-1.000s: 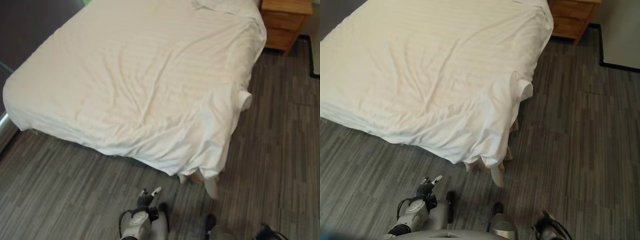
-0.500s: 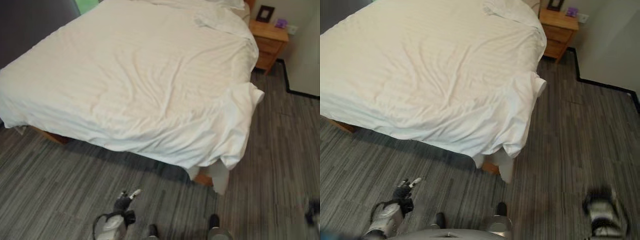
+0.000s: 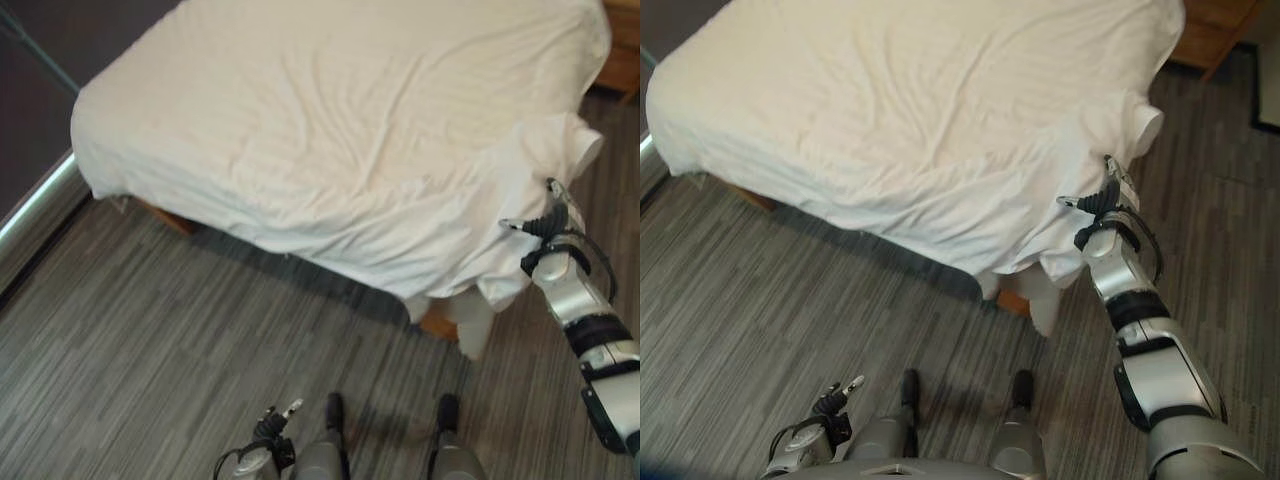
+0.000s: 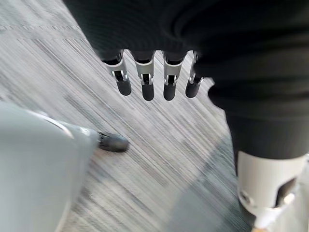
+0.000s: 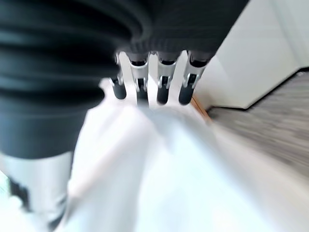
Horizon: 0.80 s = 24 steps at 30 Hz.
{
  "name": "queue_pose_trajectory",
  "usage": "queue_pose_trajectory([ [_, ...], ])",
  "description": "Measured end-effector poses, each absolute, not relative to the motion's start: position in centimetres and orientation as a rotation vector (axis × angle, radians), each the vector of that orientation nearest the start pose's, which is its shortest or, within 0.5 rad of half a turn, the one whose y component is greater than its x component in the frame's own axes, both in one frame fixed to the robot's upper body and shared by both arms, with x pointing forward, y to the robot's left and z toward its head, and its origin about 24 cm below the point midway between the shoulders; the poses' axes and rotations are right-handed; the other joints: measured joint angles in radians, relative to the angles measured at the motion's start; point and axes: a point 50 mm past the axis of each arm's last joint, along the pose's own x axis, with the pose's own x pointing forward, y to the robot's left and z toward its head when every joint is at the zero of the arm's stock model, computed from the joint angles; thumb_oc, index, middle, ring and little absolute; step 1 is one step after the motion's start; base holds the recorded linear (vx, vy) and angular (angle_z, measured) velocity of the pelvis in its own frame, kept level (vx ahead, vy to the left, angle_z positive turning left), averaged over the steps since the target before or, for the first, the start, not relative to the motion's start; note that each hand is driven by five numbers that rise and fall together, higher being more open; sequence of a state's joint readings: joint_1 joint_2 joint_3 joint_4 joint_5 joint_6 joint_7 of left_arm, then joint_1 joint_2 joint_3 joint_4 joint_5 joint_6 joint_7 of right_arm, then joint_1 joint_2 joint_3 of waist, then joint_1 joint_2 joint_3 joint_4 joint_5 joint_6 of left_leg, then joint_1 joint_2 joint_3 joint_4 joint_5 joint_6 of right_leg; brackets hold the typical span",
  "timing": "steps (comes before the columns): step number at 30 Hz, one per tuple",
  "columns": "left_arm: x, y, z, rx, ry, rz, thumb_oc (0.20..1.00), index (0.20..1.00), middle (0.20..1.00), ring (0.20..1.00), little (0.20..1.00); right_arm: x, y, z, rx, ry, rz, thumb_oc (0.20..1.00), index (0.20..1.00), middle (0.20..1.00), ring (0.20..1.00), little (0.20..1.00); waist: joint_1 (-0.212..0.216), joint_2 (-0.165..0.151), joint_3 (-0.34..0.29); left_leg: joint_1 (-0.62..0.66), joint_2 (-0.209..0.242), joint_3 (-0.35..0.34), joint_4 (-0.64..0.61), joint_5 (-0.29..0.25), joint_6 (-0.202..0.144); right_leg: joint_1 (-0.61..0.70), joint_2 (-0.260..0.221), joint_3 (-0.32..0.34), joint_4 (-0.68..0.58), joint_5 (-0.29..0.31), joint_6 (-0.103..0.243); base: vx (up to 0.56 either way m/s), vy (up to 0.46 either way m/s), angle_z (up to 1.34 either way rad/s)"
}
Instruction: Making the bed.
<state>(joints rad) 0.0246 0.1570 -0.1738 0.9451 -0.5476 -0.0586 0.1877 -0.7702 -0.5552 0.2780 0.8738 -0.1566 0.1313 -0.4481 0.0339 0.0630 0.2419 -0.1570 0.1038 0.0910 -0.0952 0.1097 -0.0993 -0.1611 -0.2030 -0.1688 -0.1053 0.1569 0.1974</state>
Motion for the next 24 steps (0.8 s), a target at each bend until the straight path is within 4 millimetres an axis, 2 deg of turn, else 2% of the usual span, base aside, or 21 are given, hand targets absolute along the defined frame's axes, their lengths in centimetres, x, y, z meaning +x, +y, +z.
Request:
queue_pose_trajectory([
  [2,14.3,19.1,-14.3,-0.196,0.925,0.361,1.0,1.0,1.0,1.0,1.0,37.6,-27.1,11.4,-0.882,0.134,-0.492,1.0,1.0,1.0,1.0,1.0,0.001,0.021,0.017,-0.021,-0.002,-0.017,0.0,0.0,0.0,-0.012,-0.002,-0.009,0.001,-0.001,0.001,-0.01,-0.054,0.12],
  [3,14.3,19.1,-14.3,-0.196,0.923,0.361,1.0,1.0,1.0,1.0,1.0,37.7,-27.3,11.3,-0.882,0.151,-0.501,0.36,0.36,0.36,0.36,0.36,0.003,0.03,0.021,-0.03,-0.002,-0.02,0.0,0.003,-0.002,-0.017,-0.002,-0.016,0.001,0.0,0.0,-0.01,-0.045,0.15],
  [4,14.5,19.2,-14.2,-0.193,0.914,0.364,1.0,1.0,1.0,1.0,1.0,37.9,-27.7,11.3,-0.888,0.183,-0.515,0.2,0.2,0.2,0.2,0.2,0.008,0.037,0.028,-0.039,-0.001,-0.021,0.0,0.006,-0.002,-0.026,-0.001,-0.017,0.0,0.001,-0.002,0.0,-0.064,0.08],
  [6,14.3,19.5,-14.4,-0.189,0.927,0.38,1.0,1.0,1.0,1.0,1.0,38.1,-27.8,11.8,-0.881,0.179,-0.541,0.2,0.2,0.2,0.2,0.2,0.014,0.05,0.034,-0.056,0.0,-0.022,0.0,0.008,-0.003,-0.042,0.001,-0.019,0.001,0.003,-0.004,0.03,-0.045,0.01],
  [8,13.6,19.9,-14.7,-0.229,0.948,0.431,1.0,1.0,1.0,1.0,1.0,38.5,-28.2,13.7,-0.852,0.126,-0.566,0.2,0.2,0.2,0.2,0.2,-0.005,0.056,0.035,-0.06,0.005,-0.023,0.0,0.004,-0.008,-0.045,0.006,-0.024,0.001,-0.001,-0.003,0.09,-0.015,0.0],
  [10,14.0,19.9,-14.4,-0.257,0.922,0.443,1.0,1.0,1.0,1.0,1.0,37.6,-28.0,13.9,-0.789,0.036,-0.545,0.2,0.2,0.2,0.2,0.2,-0.004,0.055,0.036,-0.046,0.01,-0.021,0.0,0.003,-0.01,-0.031,0.012,-0.021,0.005,0.0,-0.005,0.05,0.0,0.01],
  [11,14.1,19.8,-14.3,-0.269,0.908,0.449,1.0,1.0,1.0,1.0,1.0,36.7,-26.9,13.5,-0.765,-0.038,-0.495,0.2,0.2,0.2,0.2,0.2,-0.006,0.055,0.036,-0.034,0.011,-0.02,0.0,0.002,-0.01,-0.019,0.013,-0.023,0.005,-0.001,-0.006,0.07,-0.007,-0.04],
  [12,14.5,19.6,-14.2,-0.278,0.9,0.444,1.0,1.0,1.0,1.0,1.0,35.4,-25.9,12.3,-0.743,-0.065,-0.432,0.2,0.2,0.2,0.2,0.2,-0.016,0.052,0.038,-0.01,0.013,-0.016,0.0,-0.004,-0.017,0.0,0.015,-0.018,0.006,-0.005,-0.005,0.07,-0.007,-0.01],
  [14,14.9,19.6,-13.8,-0.311,0.869,0.459,1.0,1.0,1.0,1.0,1.0,32.8,-25.2,11.1,-0.702,-0.111,-0.39,0.2,0.2,0.2,0.2,0.2,-0.016,0.051,0.038,0.008,0.014,-0.018,0.0,-0.006,-0.019,0.026,0.015,-0.027,0.006,-0.012,-0.007,0.07,0.003,-0.04],
  [15,15.5,19.3,-13.7,-0.304,0.867,0.44,1.0,1.0,1.0,1.0,1.0,32.2,-24.9,9.2,-0.713,-0.055,-0.354,0.2,0.2,0.2,0.2,0.2,-0.059,0.025,0.041,0.027,0.022,-0.006,0.0,-0.018,-0.032,0.031,0.018,-0.012,0.006,-0.015,-0.004,0.11,0.026,-0.01],
  [16,16.5,18.9,-13.4,-0.307,0.858,0.421,1.0,1.0,1.0,1.0,1.0,29.9,-26.1,8.5,-0.69,-0.05,-0.391,0.2,0.2,0.2,0.2,0.2,-0.058,0.028,0.039,0.033,0.025,-0.011,0.0,-0.021,-0.037,0.047,0.019,-0.021,0.006,-0.02,-0.001,0.11,0.038,0.09],
  [17,16.3,18.8,-13.5,-0.324,0.861,0.43,1.0,1.0,1.0,1.0,1.0,27.4,-26.6,7.7,-0.678,-0.045,-0.403,0.2,0.2,0.2,0.2,0.2,-0.051,0.025,0.036,0.046,0.021,-0.024,0.0,-0.02,-0.034,0.069,0.02,-0.039,0.006,-0.024,-0.005,0.03,0.063,0.01],
  [18,16.1,18.9,-13.4,-0.324,0.86,0.419,1.0,1.0,1.0,1.0,1.0,24.5,-26.8,5.0,-0.718,0.044,-0.358,0.2,0.2,0.2,0.2,0.2,-0.081,-0.012,0.024,0.075,0.024,-0.002,0.0,-0.032,-0.035,0.077,0.023,-0.011,0.005,-0.03,-0.008,0.02,0.048,-0.23],
  [19,16.2,18.8,-13.4,-0.325,0.866,0.411,1.0,1.0,1.0,1.0,1.0,23.1,-27.1,4.0,-0.726,0.088,-0.349,0.2,0.2,0.2,0.2,0.2,-0.088,-0.023,0.021,0.085,0.024,0.009,-0.003,-0.039,-0.034,0.082,0.023,-0.003,0.004,-0.037,-0.012,0.02,0.036,-0.47],
  [20,16.3,18.7,-13.4,-0.329,0.862,0.401,1.0,1.0,1.0,1.0,1.0,22.0,-27.1,3.1,-0.72,0.12,-0.344,0.2,0.2,0.2,0.2,0.2,-0.094,-0.031,0.016,0.091,0.023,0.015,-0.006,-0.041,-0.033,0.08,0.021,0.009,0.005,-0.037,-0.013,-0.01,0.032,-0.33],
  [21,16.9,18.5,-13.1,-0.333,0.847,0.38,1.0,1.0,1.0,1.0,1.0,21.6,-26.3,2.0,-0.719,0.154,-0.313,0.2,0.2,0.2,0.2,0.2,-0.134,-0.045,0.011,0.098,0.019,0.028,-0.001,-0.043,-0.033,0.076,0.018,0.021,0.006,-0.031,-0.007,0.0,0.049,-0.26],
  [23,17.0,18.3,-13.1,-0.331,0.846,0.359,1.0,1.0,1.0,1.0,1.0,20.3,-24.9,0.2,-0.673,0.202,-0.308,0.2,0.2,0.2,0.2,0.2,-0.13,-0.049,0.003,0.128,0.015,0.046,-0.001,-0.052,-0.029,0.096,0.016,0.046,0.006,-0.028,-0.004,0.01,0.037,-0.27],
  [24,16.9,18.4,-13.1,-0.331,0.846,0.363,1.0,1.0,1.0,1.0,1.0,20.6,-24.6,-0.2,-0.678,0.214,-0.287,0.2,0.2,0.2,0.2,0.2,-0.131,-0.052,-0.011,0.13,0.014,0.058,-0.006,-0.056,-0.025,0.093,0.014,0.055,0.005,-0.028,-0.003,0.01,0.013,-0.29],
])
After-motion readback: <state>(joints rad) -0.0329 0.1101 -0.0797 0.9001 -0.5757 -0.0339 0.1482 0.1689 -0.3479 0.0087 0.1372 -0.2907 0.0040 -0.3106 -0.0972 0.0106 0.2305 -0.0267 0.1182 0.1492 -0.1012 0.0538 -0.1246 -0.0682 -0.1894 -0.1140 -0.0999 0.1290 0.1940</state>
